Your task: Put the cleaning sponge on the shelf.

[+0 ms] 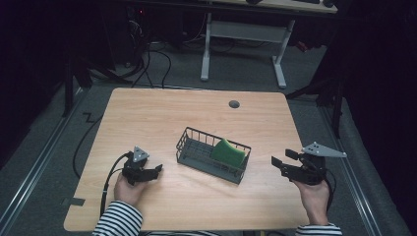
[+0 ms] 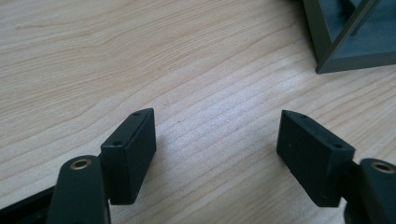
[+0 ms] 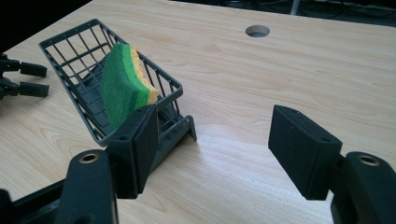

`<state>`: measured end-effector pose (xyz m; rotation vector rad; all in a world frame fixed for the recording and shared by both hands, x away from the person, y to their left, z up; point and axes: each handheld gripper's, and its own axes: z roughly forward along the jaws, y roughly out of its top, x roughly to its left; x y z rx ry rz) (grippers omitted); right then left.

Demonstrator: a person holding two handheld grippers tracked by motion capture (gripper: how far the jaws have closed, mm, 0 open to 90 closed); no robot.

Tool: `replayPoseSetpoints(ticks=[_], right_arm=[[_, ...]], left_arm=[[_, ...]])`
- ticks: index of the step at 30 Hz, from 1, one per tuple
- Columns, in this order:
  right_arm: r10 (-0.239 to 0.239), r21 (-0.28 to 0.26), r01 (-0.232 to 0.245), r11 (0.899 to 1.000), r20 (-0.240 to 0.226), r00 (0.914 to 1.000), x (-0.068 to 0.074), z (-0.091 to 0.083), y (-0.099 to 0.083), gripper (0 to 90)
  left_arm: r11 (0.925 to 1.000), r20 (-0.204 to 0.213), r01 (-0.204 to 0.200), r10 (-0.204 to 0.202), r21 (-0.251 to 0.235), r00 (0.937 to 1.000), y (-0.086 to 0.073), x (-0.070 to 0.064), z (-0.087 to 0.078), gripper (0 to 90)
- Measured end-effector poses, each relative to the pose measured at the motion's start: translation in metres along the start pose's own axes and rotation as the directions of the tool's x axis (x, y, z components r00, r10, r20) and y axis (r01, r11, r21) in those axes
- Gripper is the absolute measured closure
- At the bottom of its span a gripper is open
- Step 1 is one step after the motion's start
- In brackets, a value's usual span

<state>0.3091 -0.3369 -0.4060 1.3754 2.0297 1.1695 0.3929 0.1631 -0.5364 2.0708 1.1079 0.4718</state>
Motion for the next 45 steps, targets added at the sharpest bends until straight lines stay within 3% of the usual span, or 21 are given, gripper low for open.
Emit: replayPoseSetpoints(ticks=[17,40,45], right_arm=[[0.063,-0.024,-0.063,0.998,-0.009,0.9980,-0.005,0.004,-0.032,33.3],[0.107,-0.017,-0.107,0.994,-0.037,0.9936,-0.001,0.034,-0.057,32.9],[0.091,-0.001,-0.091,0.996,-0.010,0.9958,0.002,0.042,-0.059,30.5]], left_arm=[[1.0000,0.000,-0.002,0.002,0.001,1.0000,0.000,0.000,0.000,29.1],[1.0000,0.000,-0.002,0.002,0.002,1.0000,0.000,0.000,0.000,29.0],[1.0000,0.000,-0.002,0.002,0.002,1.0000,0.000,0.000,0.000,29.1]])
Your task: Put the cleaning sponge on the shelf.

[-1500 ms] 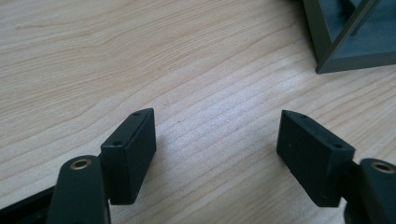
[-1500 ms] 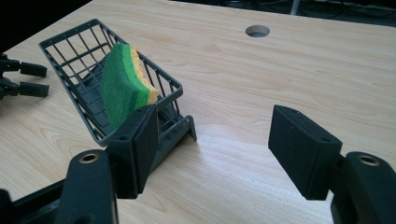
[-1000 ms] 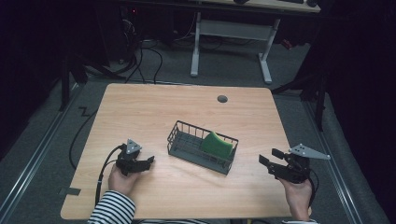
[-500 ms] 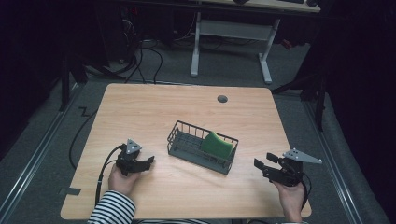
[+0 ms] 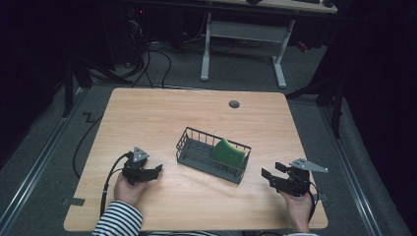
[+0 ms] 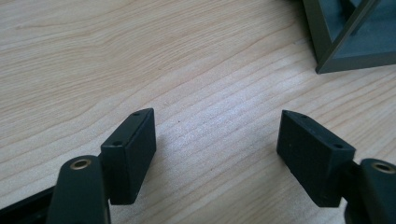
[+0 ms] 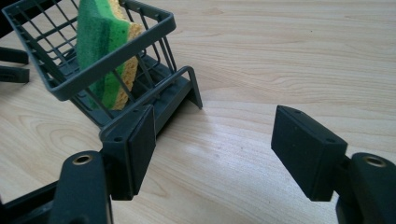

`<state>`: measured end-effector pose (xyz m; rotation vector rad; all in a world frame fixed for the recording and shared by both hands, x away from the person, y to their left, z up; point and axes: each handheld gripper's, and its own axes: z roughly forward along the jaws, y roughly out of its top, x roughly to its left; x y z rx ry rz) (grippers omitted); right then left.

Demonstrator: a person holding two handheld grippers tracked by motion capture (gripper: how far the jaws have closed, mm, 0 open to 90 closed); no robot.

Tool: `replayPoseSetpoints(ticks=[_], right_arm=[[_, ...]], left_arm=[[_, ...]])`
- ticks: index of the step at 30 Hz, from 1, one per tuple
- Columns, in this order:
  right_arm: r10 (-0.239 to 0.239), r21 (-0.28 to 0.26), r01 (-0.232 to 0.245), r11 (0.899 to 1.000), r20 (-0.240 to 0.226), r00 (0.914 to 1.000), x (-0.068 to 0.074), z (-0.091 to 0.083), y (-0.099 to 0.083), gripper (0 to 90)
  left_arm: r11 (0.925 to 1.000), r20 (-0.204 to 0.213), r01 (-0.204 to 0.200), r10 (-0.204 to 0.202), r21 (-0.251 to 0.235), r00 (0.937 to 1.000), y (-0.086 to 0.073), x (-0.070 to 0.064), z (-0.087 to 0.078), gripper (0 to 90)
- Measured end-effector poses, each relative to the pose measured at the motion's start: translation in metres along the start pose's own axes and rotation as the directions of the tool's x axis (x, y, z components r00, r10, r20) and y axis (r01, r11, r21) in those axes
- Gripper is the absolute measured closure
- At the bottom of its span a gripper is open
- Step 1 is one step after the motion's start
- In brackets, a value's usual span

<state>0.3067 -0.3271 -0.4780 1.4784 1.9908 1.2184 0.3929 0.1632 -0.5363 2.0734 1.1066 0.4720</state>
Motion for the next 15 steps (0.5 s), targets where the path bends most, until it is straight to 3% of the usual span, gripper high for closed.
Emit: replayPoseSetpoints(ticks=[15], right_arm=[[0.022,0.019,-0.023,1.000,0.011,0.9997,0.000,0.016,-0.006,29.9]], left_arm=[[1.0000,-0.001,-0.001,0.001,0.000,1.0000,0.000,0.000,0.000,28.9]])
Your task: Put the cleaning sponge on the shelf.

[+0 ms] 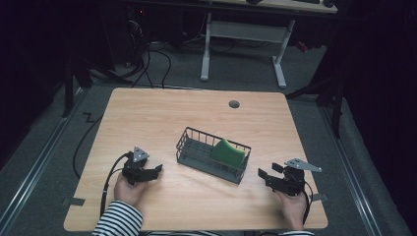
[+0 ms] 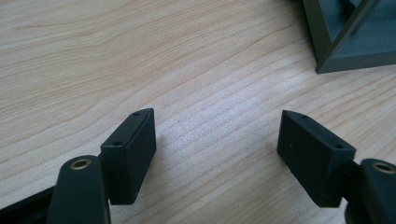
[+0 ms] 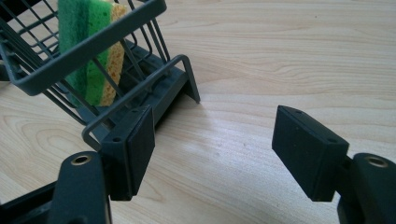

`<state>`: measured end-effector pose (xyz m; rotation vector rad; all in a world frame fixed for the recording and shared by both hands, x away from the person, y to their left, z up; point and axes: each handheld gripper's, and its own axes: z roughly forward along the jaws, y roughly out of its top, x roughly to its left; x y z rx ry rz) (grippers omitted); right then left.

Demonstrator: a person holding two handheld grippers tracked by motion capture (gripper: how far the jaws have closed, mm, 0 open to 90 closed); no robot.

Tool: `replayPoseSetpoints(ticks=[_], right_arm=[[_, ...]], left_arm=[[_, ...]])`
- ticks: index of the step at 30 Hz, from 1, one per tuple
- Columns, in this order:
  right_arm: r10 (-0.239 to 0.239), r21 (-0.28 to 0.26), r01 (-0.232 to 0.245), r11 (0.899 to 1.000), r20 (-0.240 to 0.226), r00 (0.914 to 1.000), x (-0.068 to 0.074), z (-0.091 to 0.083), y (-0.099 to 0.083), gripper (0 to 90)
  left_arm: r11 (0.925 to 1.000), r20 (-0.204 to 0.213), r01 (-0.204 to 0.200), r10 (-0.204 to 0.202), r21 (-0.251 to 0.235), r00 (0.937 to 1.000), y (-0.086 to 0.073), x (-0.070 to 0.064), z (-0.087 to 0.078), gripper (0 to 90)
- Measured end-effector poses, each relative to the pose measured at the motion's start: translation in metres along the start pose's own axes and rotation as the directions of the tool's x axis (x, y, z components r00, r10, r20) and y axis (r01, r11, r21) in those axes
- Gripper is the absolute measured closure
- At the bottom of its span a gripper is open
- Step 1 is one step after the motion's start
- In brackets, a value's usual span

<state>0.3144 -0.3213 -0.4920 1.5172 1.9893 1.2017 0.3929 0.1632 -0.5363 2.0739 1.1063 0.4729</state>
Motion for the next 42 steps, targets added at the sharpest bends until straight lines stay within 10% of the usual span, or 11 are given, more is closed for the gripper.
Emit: replayPoseSetpoints(ticks=[42], right_arm=[[-0.060,0.107,0.044,0.993,0.152,0.9866,-0.001,0.036,-0.020,30.1]], left_arm=[[1.0000,-0.002,-0.002,0.002,0.001,1.0000,0.000,0.000,0.000,28.5]])
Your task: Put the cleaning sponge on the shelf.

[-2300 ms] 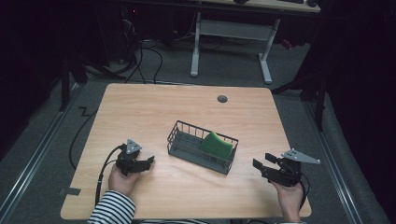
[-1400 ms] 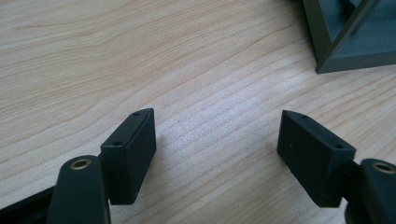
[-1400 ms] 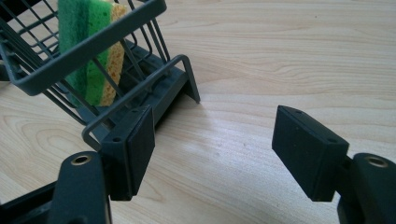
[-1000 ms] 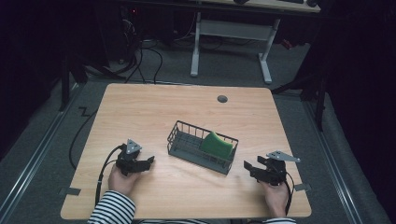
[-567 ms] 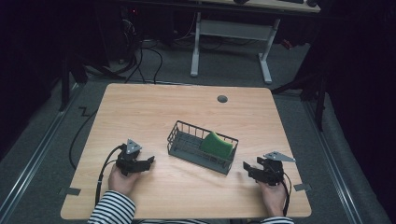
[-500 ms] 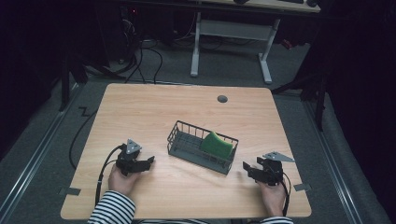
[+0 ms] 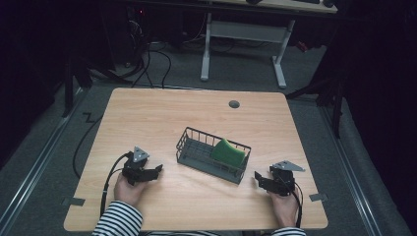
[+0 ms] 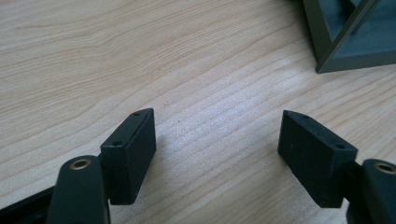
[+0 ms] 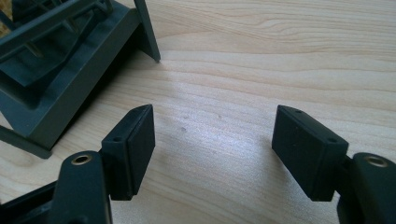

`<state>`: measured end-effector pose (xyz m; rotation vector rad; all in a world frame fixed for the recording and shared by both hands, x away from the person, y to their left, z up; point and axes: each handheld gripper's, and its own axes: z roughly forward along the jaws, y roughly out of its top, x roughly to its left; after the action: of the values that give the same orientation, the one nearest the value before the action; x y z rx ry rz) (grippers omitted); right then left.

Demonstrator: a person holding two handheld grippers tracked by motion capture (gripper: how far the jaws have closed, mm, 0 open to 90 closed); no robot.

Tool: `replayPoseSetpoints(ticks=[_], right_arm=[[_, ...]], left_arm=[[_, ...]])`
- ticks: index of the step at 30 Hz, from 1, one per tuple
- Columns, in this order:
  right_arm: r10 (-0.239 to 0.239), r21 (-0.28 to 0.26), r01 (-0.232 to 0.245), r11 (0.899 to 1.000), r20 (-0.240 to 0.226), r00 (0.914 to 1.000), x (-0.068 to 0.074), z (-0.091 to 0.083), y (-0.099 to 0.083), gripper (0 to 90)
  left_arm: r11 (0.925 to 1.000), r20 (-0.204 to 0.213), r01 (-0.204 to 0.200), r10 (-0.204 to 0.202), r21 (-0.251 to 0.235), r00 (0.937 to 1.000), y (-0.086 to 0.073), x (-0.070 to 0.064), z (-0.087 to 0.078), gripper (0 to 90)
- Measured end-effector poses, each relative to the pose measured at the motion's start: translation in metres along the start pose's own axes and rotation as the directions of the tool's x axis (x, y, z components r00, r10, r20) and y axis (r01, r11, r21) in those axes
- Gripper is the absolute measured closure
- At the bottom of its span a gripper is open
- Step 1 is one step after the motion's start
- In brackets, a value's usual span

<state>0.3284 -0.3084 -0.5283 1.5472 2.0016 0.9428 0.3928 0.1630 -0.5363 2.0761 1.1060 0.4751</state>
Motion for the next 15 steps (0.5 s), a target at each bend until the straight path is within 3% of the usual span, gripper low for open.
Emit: replayPoseSetpoints(ticks=[8,15], right_arm=[[-0.005,0.008,0.005,1.000,0.014,0.9999,0.0003,0.0024,-0.0003,29.6],[-0.055,0.029,0.053,0.998,0.061,0.9966,0.0068,0.0047,0.0002,28.6]], left_arm=[[1.0000,0.002,0.001,-0.001,-0.001,1.0000,0.0000,0.0001,0.0000,28.5],[1.0000,0.005,0.004,-0.004,-0.001,1.0000,-0.0007,-0.0010,-0.0007,28.4]])
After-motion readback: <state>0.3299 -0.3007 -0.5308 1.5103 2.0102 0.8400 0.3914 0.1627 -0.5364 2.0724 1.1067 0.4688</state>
